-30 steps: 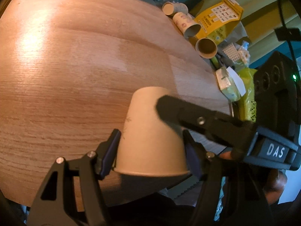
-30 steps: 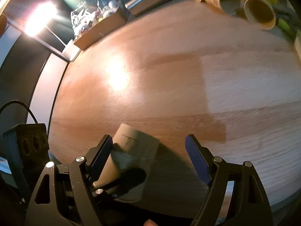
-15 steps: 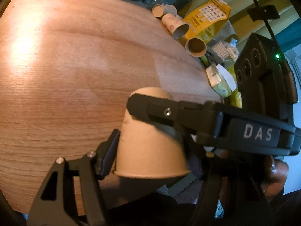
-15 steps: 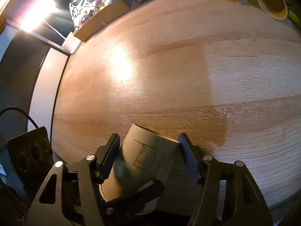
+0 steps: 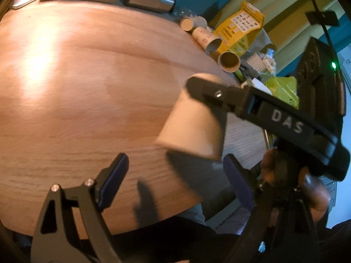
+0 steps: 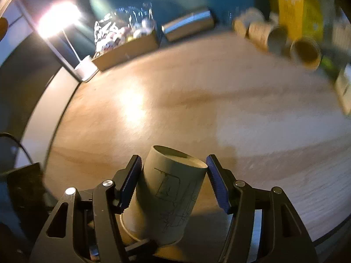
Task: Flip cup upside down
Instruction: 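Turn the held cup with the right tool so its rim faces the table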
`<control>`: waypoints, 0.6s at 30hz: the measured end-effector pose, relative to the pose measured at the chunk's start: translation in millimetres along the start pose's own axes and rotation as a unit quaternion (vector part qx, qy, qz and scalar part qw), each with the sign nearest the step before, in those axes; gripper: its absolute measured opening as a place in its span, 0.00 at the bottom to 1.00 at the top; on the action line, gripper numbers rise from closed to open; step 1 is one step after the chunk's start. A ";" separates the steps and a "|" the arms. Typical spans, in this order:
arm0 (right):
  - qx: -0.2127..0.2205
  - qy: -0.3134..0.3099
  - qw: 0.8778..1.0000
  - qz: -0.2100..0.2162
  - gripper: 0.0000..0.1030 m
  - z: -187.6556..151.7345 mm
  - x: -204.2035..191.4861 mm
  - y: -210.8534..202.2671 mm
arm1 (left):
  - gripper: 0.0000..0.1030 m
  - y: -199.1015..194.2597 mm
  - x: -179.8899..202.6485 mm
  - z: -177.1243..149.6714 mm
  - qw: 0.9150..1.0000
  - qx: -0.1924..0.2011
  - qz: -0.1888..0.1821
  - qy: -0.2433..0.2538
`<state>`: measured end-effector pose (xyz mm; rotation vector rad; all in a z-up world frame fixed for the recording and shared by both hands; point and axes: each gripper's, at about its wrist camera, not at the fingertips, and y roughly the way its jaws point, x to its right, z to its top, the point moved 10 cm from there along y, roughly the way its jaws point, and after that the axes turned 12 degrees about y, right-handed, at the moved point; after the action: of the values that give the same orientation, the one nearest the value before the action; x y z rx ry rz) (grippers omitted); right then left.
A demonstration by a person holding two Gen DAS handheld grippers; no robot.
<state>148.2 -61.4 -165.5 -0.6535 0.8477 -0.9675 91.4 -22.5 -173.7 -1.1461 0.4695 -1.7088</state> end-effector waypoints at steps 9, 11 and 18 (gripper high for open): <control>0.182 -0.103 0.973 -0.099 0.62 -6.7 8.5 -23.4 | 0.87 -27.1 -43.7 -19.8 0.999 0.019 0.036 -0.027; 0.207 -0.122 0.964 -0.113 0.62 -14.6 7.2 -25.9 | 0.87 -31.4 -50.6 -23.0 0.999 0.022 0.039 -0.028; 0.259 -0.168 0.939 -0.148 0.62 -39.9 -0.5 -32.9 | 0.87 -39.1 -60.2 -28.2 0.998 0.035 0.046 -0.025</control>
<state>100.0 -79.3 -160.0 -0.4707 0.1707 -1.2463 51.2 42.0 -186.9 -1.0985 0.4216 -1.6004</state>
